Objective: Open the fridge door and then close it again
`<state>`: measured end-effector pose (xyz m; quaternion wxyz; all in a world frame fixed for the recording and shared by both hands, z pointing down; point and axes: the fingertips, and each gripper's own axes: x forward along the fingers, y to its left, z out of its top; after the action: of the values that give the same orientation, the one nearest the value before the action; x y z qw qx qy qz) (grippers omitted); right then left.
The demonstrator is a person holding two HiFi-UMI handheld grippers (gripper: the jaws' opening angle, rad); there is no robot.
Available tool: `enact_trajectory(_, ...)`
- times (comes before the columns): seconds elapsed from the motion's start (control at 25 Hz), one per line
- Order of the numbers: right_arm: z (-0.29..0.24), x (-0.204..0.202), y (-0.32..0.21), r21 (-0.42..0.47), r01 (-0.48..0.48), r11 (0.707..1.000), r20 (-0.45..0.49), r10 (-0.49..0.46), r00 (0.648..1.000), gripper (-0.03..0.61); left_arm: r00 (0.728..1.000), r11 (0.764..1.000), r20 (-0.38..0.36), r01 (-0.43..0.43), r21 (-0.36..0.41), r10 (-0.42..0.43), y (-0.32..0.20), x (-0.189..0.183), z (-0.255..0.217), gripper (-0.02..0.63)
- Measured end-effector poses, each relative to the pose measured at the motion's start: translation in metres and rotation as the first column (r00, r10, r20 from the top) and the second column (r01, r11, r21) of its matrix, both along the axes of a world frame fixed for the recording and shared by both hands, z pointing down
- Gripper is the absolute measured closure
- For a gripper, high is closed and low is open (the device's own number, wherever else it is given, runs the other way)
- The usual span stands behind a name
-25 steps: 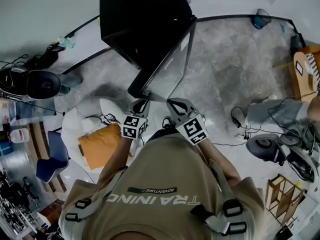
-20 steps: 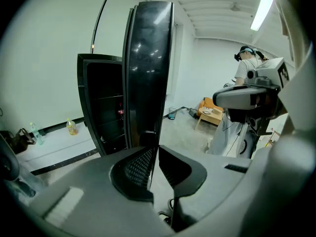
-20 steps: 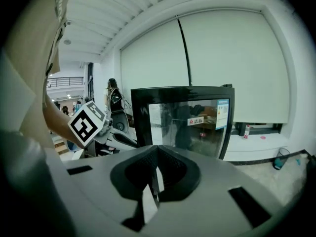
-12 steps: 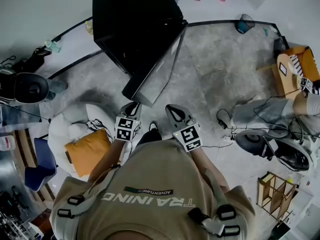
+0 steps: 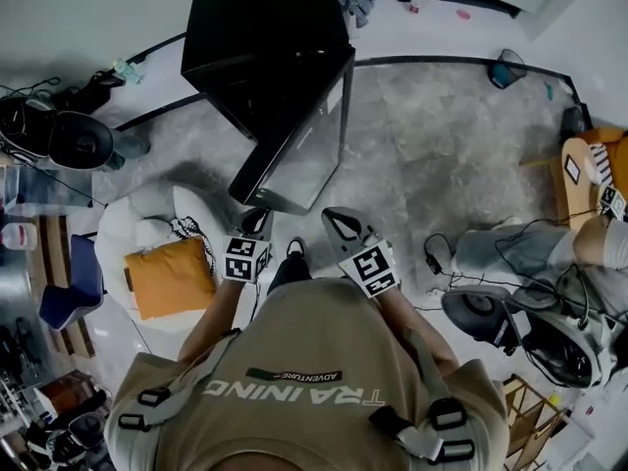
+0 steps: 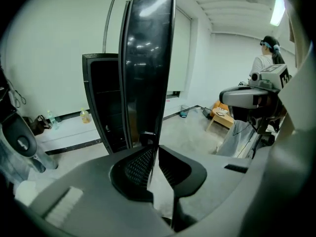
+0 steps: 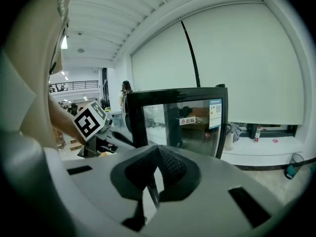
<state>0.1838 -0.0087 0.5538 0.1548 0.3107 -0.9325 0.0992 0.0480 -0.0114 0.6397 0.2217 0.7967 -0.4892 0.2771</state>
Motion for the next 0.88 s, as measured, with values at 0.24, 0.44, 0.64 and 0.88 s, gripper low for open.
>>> enact_trajectory(0.24, 0.007, 0.045, 0.009, -0.003, 0.088, 0.996, 0.01, -0.088, 0.996, 0.583, 0.995, 0.995, 0.002, 0.101, 0.01, -0.101, 0.025, 0.046, -0.002, 0.586)
enact_trajectory(0.44, 0.006, 0.068, 0.006, 0.008, 0.123, 0.992, 0.023, -0.123, 0.992, 0.583, 0.988, 0.988, 0.009, 0.156, 0.018, -0.156, 0.032, 0.08, -0.003, 0.584)
enact_trajectory(0.64, 0.01, 0.091, 0.009, 0.012, 0.138, 0.99, 0.029, -0.139, 0.99, 0.583, 0.985, 0.985, 0.019, 0.169, 0.026, -0.17, 0.038, 0.109, -0.001, 0.584)
enact_trajectory(0.88, 0.011, 0.11, 0.017, 0.012, 0.146, 0.989, 0.034, -0.147, 0.989, 0.583, 0.983, 0.982, 0.019, 0.184, 0.029, -0.185, 0.041, 0.133, -0.002, 0.585)
